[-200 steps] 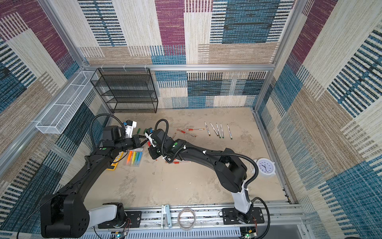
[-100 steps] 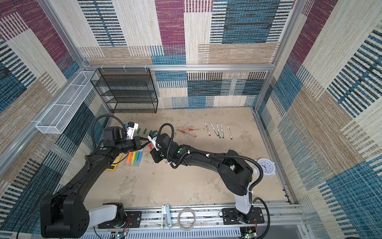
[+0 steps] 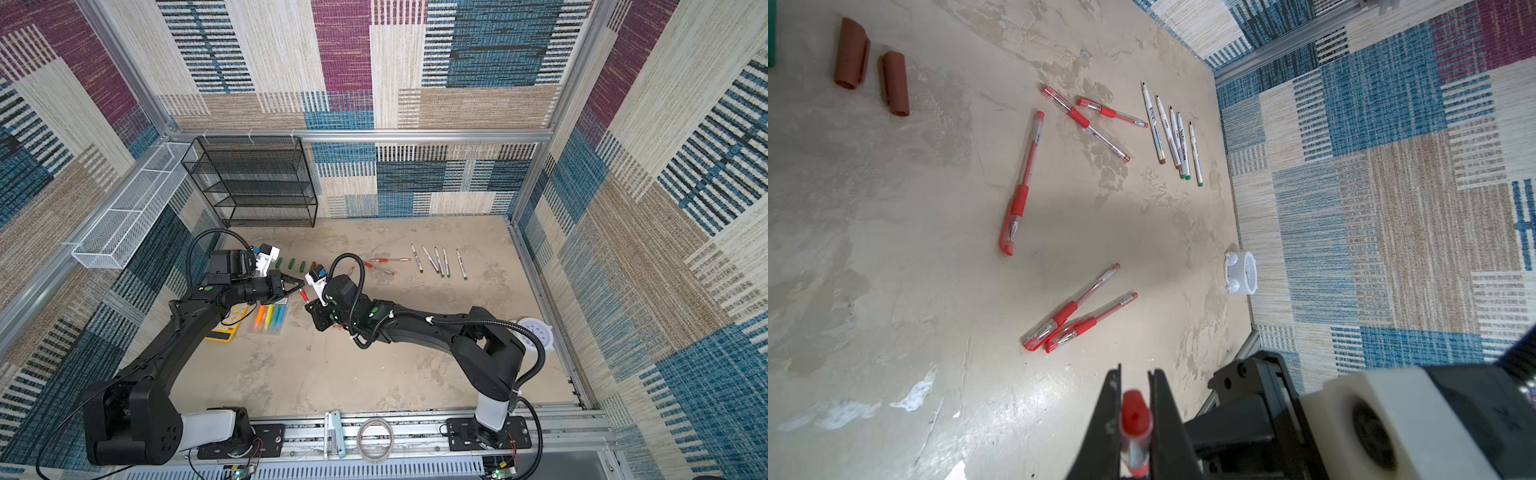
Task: Remove pen caps from pens
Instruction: Open the pen cap on the pen, then place the pen cap at the top-left of the table.
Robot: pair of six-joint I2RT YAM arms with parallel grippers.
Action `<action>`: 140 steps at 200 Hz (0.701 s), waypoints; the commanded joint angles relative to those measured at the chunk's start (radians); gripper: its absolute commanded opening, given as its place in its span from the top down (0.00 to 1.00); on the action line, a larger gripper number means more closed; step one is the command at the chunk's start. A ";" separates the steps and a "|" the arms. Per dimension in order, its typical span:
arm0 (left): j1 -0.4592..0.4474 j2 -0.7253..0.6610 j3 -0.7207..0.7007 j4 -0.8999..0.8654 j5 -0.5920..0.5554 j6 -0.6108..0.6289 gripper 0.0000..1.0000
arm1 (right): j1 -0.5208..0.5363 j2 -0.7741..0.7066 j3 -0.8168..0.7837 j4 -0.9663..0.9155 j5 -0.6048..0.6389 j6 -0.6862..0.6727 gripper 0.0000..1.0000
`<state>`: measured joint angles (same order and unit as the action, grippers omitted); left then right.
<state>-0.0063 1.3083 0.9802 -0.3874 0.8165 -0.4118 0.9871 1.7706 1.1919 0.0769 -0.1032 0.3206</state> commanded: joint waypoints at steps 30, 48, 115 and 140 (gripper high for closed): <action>0.031 0.002 0.039 0.137 -0.188 0.021 1.00 | 0.000 -0.010 -0.053 -0.216 -0.014 0.003 1.00; 0.042 0.004 0.067 0.107 -0.192 0.033 1.00 | 0.000 -0.020 -0.068 -0.212 -0.027 0.007 1.00; 0.070 0.026 0.075 0.099 -0.229 0.040 1.00 | -0.008 -0.072 -0.126 -0.190 0.011 -0.009 1.00; 0.069 0.079 0.133 0.008 -0.331 0.136 1.00 | -0.050 -0.110 -0.144 -0.195 0.007 0.019 1.00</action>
<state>0.0628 1.3495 1.0634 -0.3222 0.5842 -0.3813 0.9672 1.6989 1.0603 -0.1253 -0.1108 0.3161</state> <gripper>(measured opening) 0.113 0.120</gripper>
